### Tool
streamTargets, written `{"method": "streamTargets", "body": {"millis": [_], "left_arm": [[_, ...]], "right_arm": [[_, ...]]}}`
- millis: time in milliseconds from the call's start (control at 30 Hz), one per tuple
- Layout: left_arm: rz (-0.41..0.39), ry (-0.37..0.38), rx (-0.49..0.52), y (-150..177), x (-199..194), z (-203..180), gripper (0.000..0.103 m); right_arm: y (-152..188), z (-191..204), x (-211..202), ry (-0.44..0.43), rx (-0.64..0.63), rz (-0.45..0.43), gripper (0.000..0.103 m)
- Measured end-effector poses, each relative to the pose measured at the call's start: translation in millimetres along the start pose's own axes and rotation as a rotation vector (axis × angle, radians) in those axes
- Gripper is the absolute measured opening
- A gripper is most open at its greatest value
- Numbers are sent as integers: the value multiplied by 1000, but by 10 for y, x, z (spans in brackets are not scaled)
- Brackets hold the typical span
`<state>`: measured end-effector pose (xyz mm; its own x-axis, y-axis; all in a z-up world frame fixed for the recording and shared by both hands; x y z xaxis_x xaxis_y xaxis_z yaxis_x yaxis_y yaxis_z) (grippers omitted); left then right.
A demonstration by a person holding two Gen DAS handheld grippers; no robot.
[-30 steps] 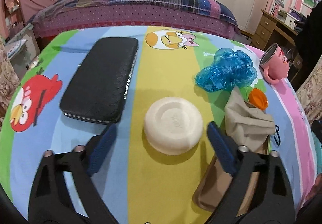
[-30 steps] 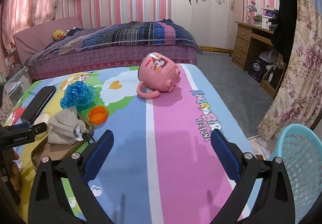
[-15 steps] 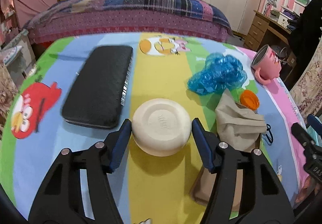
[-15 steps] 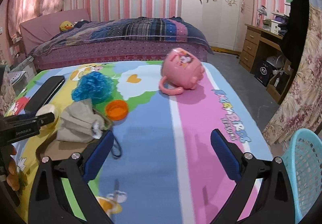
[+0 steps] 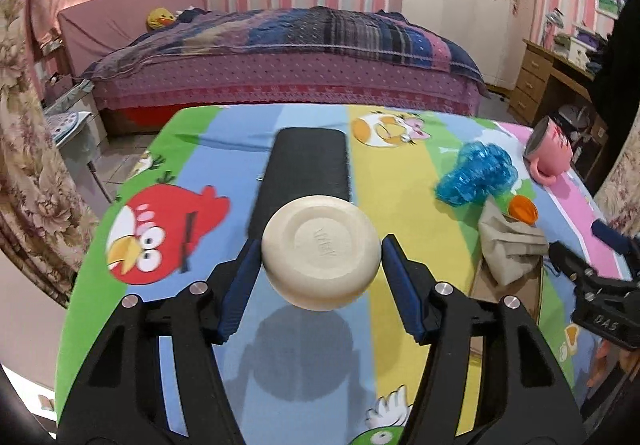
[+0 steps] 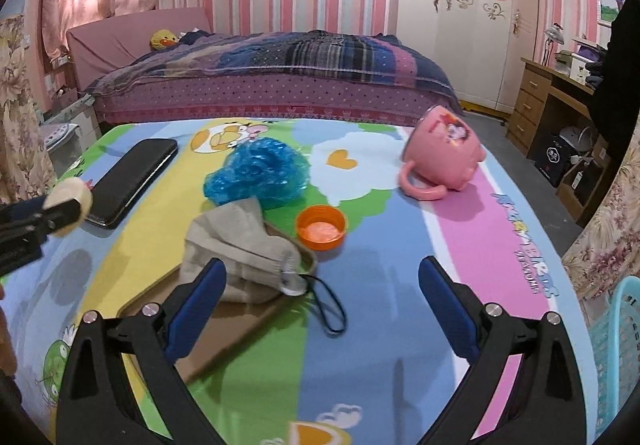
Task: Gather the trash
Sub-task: 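Grasp the white round disc with the left gripper while the right gripper grasps the beige cloth pouch, then lift the white disc and beige pouch and carry them over the blue basket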
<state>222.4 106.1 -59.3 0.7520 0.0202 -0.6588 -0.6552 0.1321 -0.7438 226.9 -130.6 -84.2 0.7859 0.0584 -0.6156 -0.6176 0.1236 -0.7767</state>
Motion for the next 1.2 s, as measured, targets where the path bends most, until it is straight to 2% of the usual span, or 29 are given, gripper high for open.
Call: {"method": "streamTargets", "body": {"millis": [233, 467, 500, 567, 600, 667, 700, 800, 967, 1200], "left_arm": [[18, -20, -51, 59, -41, 234, 61], [24, -17, -71, 48, -69, 270, 61], [24, -14, -73, 40, -74, 266, 61], [20, -13, -64, 23, -94, 239, 61], [18, -14, -58, 17, -101, 226, 61], [12, -19, -41, -10, -122, 188, 61], [7, -20, -34, -26, -136, 169, 61], [-3, -16, -35, -59, -172, 136, 61], [-25, -11, -19, -108, -252, 38, 61], [-62, -7, -3, -194, -362, -102, 61]], "right_arm": [[36, 158, 117, -15, -22, 41, 95], [37, 357, 228, -27, -92, 73, 93], [37, 366, 245, -36, -91, 82, 89], [46, 384, 272, -47, -94, 99, 69], [52, 391, 281, -51, -98, 104, 55], [57, 412, 259, -63, -107, 95, 49], [63, 416, 256, -65, -109, 92, 38], [55, 390, 209, -82, -102, 69, 26], [-33, 247, 4, -91, -70, -3, 22], [-85, 100, -196, -89, -85, -19, 22]]}}
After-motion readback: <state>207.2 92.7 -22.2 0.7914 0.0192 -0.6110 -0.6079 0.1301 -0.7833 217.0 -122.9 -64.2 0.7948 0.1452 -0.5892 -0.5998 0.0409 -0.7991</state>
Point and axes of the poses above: each gripper's, at about its wrist camera, not at the fingertips, and x roughly the way its jaws point, z to its left, y to its underside, the point moved 2 cm from there along x, roughly the way its jaws point, and after that the axes turned 11 degrees about x, right-handed, at the moved point
